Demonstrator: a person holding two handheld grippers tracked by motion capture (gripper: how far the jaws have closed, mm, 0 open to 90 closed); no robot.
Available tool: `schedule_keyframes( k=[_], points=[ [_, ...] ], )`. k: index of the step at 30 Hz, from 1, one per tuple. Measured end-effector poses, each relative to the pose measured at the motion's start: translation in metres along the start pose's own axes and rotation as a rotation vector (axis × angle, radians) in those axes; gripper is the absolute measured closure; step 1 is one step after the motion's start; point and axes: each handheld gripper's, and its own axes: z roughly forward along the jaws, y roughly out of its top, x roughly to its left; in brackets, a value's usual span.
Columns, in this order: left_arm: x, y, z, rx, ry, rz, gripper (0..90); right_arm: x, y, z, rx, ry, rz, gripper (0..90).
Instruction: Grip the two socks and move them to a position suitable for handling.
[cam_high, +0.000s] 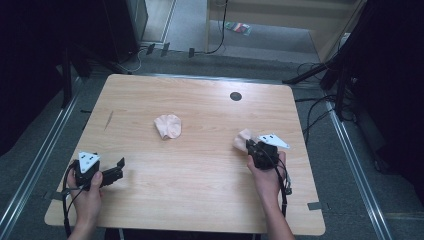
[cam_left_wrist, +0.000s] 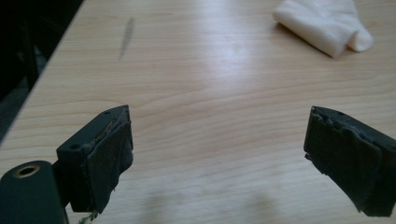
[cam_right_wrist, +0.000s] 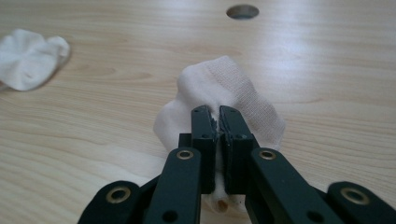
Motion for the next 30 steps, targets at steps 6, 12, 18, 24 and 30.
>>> schedule_keyframes(
  k=[6,12,18,24,30],
  points=[
    [-0.014,0.004,-0.011,-0.024,-0.072,-0.01,8.0,0.026,0.006,-0.026,-0.037,0.023,-0.016,86.7],
    [-0.043,0.006,-0.021,-0.047,-0.151,0.048,8.0,0.06,0.006,-0.049,-0.044,0.098,-0.038,86.7],
    [-0.056,0.003,-0.018,-0.026,-0.201,0.058,8.0,0.09,-0.001,-0.062,-0.046,0.153,-0.046,86.7],
    [-0.065,0.001,-0.021,-0.029,-0.237,0.061,8.0,0.126,-0.016,-0.063,-0.032,0.198,-0.094,86.7],
    [-0.069,-0.002,-0.019,-0.008,-0.265,0.066,8.0,0.149,-0.039,-0.053,-0.006,0.164,-0.083,86.8]
  ],
)
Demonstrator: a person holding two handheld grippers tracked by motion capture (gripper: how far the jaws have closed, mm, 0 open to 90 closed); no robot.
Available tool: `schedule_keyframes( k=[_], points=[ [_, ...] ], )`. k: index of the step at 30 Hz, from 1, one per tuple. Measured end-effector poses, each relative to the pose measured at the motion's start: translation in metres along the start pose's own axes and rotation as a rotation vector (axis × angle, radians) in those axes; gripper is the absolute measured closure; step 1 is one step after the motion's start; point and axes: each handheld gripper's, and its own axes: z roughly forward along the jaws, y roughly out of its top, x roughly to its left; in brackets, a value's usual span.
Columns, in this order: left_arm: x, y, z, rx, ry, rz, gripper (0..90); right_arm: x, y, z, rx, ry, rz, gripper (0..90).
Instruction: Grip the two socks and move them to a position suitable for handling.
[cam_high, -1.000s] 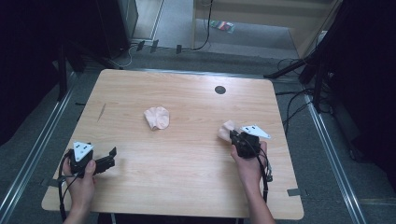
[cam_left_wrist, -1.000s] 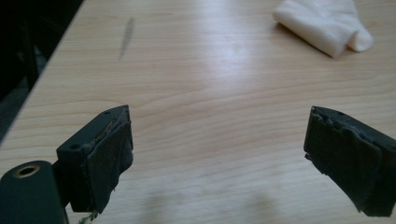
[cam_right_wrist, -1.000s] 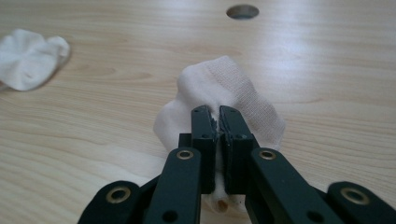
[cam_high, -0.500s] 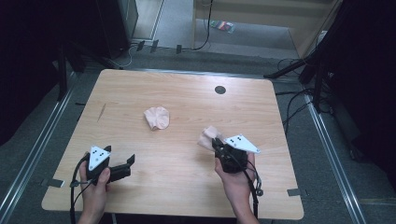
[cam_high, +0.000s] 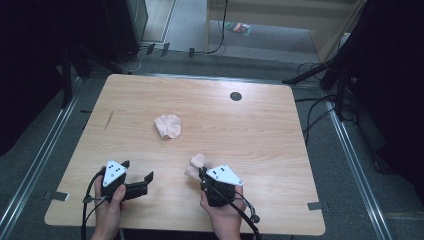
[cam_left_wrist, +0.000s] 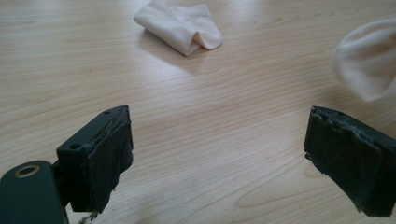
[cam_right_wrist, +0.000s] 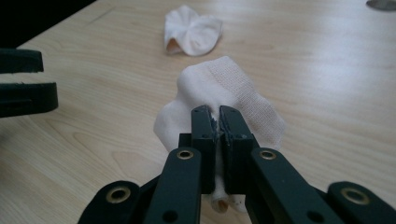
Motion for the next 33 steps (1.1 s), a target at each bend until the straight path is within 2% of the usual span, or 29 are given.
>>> schedule_keyframes(
  k=[7,9,10,12,13,14,16,18,19,21,22,25,29,33],
  points=[
    [-0.005,-0.002,0.003,0.003,-0.013,0.015,8.0,0.005,-0.019,0.02,0.054,-0.015,0.031,86.7],
    [-0.006,-0.002,0.003,0.0,-0.024,0.017,8.0,0.007,-0.023,0.024,0.059,0.019,0.042,84.9],
    [-0.006,-0.002,0.004,0.0,-0.027,0.018,8.0,0.008,-0.025,0.026,0.076,0.026,0.04,78.5],
    [-0.006,-0.002,0.004,0.004,-0.027,0.024,8.0,0.008,-0.026,0.031,0.1,0.08,0.057,60.7],
    [-0.005,-0.002,0.004,0.005,-0.027,0.023,8.0,0.008,-0.026,0.031,0.103,0.086,0.067,54.6],
    [-0.005,-0.002,0.004,0.006,-0.026,0.02,8.0,0.006,-0.024,0.03,0.094,0.093,0.072,50.2],
    [-0.003,-0.002,0.003,0.0,-0.025,0.016,8.0,0.0,-0.018,0.023,0.051,0.107,0.087,47.9],
    [-0.002,-0.002,0.004,0.0,-0.025,0.017,8.0,-0.011,-0.01,0.017,0.002,0.114,0.097,50.7],
    [-0.002,-0.002,0.004,0.002,-0.028,0.015,8.0,-0.017,-0.007,0.015,-0.004,0.124,0.098,52.3],
    [-0.002,-0.003,0.005,0.009,-0.036,0.015,8.0,-0.026,-0.005,0.014,-0.002,0.087,0.078,55.4],
    [-0.003,-0.003,0.006,0.009,-0.038,0.015,8.0,-0.029,-0.005,0.015,0.016,0.072,0.063,55.5],
    [-0.004,-0.003,0.006,0.009,-0.045,0.02,8.0,-0.032,-0.011,0.025,0.105,0.082,0.038,54.7],
    [-0.004,-0.004,0.007,0.009,-0.059,0.015,8.0,-0.031,-0.018,0.038,0.13,0.074,-0.025,51.4],
    [-0.004,-0.004,0.008,0.015,-0.074,0.008,8.0,-0.034,-0.02,0.05,0.151,0.098,-0.049,46.5]
  ],
)
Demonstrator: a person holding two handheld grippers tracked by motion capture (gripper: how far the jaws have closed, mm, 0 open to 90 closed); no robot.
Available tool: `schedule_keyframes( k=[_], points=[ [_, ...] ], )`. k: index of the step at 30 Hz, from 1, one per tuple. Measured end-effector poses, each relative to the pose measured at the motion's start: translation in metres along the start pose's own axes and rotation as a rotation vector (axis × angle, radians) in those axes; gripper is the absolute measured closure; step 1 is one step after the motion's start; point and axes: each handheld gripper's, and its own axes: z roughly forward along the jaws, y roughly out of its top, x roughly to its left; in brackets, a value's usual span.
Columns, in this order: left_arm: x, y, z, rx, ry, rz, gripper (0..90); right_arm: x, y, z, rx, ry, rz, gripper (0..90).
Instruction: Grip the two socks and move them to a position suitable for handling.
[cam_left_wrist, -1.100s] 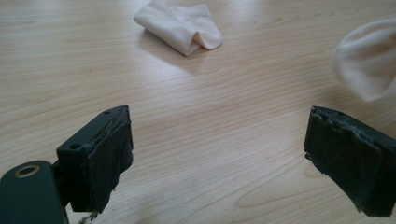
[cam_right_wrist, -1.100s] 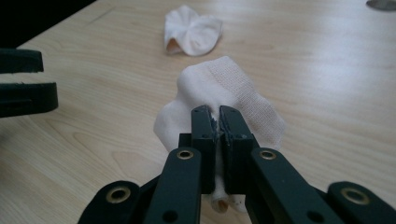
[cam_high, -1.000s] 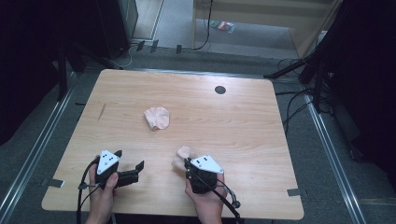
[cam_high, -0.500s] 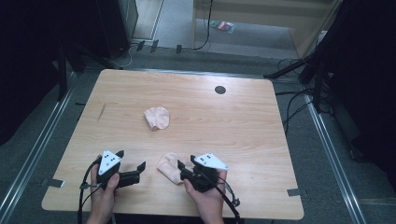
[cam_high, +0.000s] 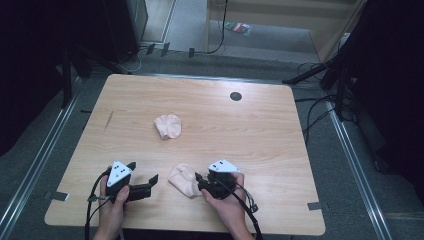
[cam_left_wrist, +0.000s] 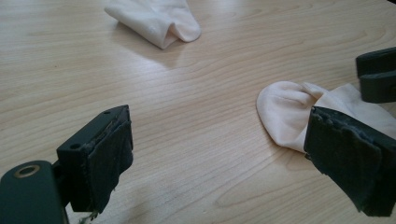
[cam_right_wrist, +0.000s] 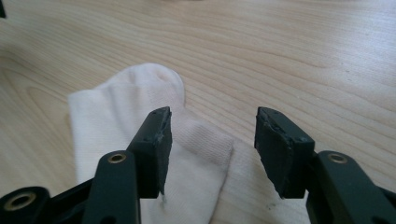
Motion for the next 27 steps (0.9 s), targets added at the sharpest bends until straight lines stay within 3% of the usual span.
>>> schedule_keyframes(
  k=[7,9,12,15,18,20,23,24,27],
  points=[
    [-0.001,0.0,0.001,0.007,-0.01,0.006,8.1,-0.002,-0.002,0.01,0.031,0.029,-0.01,48.5],
    [0.0,0.0,0.001,0.009,-0.011,0.001,8.1,0.001,-0.003,0.009,0.039,0.052,-0.045,52.4],
    [0.0,-0.001,0.001,0.014,-0.011,-0.001,8.1,0.011,-0.008,0.007,0.041,-0.002,-0.165,60.7],
    [-0.001,-0.001,0.001,0.017,-0.015,-0.003,8.1,0.013,-0.009,0.005,0.037,-0.012,-0.133,72.8],
    [-0.003,-0.002,0.002,0.02,-0.018,0.002,8.1,0.015,-0.01,0.005,0.037,-0.009,-0.134,84.4],
    [-0.005,-0.002,0.002,0.019,-0.027,0.008,8.1,0.016,-0.007,0.006,0.052,-0.009,-0.137,85.7],
    [-0.01,-0.001,0.004,0.025,-0.039,0.035,8.1,0.01,-0.003,0.005,0.089,0.057,-0.068,85.8],
    [-0.012,-0.001,0.005,0.027,-0.041,0.04,8.1,0.01,-0.002,0.004,0.101,0.059,-0.06,85.6],
    [-0.015,-0.002,0.007,0.039,-0.046,0.05,8.1,0.013,0.001,0.0,0.096,0.021,-0.098,82.2]
  ],
)
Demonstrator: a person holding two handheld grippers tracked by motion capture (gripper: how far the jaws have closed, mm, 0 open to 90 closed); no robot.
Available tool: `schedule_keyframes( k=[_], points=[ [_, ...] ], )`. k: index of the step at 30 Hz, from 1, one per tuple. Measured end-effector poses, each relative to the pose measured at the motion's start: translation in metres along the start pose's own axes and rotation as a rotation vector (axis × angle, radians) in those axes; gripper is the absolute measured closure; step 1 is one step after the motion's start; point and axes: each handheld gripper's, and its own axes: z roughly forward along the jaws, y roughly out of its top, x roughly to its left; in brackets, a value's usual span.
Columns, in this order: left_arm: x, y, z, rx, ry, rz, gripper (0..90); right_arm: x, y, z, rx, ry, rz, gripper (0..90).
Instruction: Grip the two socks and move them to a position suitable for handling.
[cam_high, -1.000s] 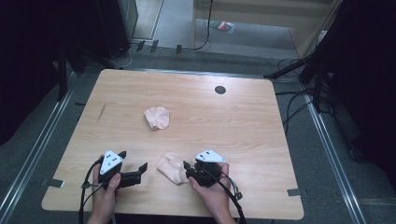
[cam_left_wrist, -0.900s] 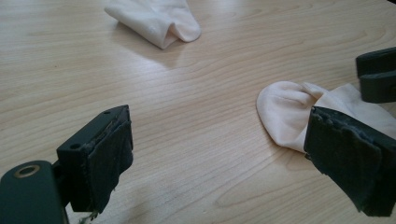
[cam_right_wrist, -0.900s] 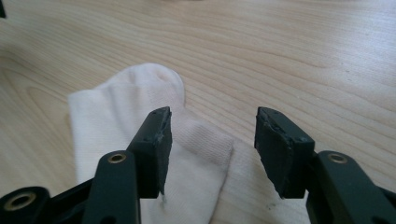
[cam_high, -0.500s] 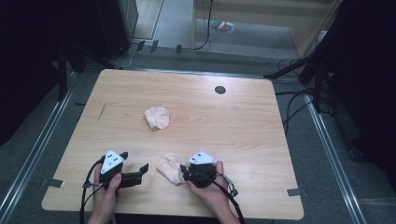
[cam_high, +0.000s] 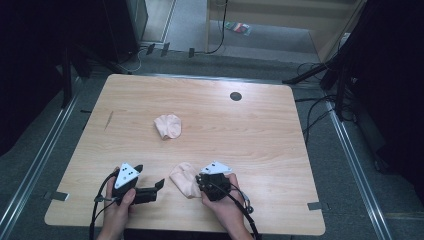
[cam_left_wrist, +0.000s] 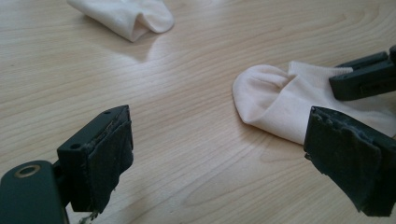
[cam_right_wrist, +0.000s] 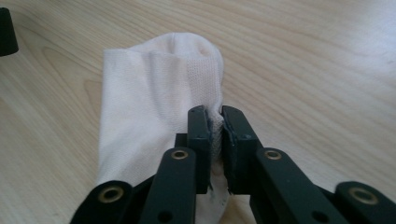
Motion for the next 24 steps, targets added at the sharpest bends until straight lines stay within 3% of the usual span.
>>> schedule_keyframes(
  k=[2,4,10,14,18,21,23,24],
  points=[
    [-0.001,0.0,0.001,0.007,0.001,0.002,8.1,0.004,0.0,-0.002,-0.004,-0.042,-0.035,81.7],
    [-0.001,0.0,0.0,0.003,0.003,-0.002,8.1,0.005,-0.001,-0.006,-0.011,-0.036,-0.043,83.7],
    [0.004,0.0,-0.003,-0.002,0.001,-0.027,8.1,0.003,0.003,-0.019,-0.068,-0.003,-0.008,84.6],
    [-0.002,-0.001,0.001,0.002,-0.008,-0.013,8.1,0.005,0.012,-0.03,-0.105,0.038,0.032,85.4],
    [-0.016,-0.001,0.006,0.019,-0.038,0.018,8.1,0.009,0.024,-0.042,-0.14,0.071,0.061,85.7],
    [-0.035,-0.001,0.012,0.035,-0.073,0.047,8.1,0.012,0.029,-0.048,-0.159,0.09,0.083,85.7],
    [-0.051,0.0,0.017,0.043,-0.064,0.088,8.1,0.012,0.032,-0.05,-0.166,0.098,0.088,85.7],
    [-0.057,0.001,0.02,0.047,-0.075,0.09,8.1,0.013,0.033,-0.052,-0.168,0.107,0.1,85.7]
  ],
)
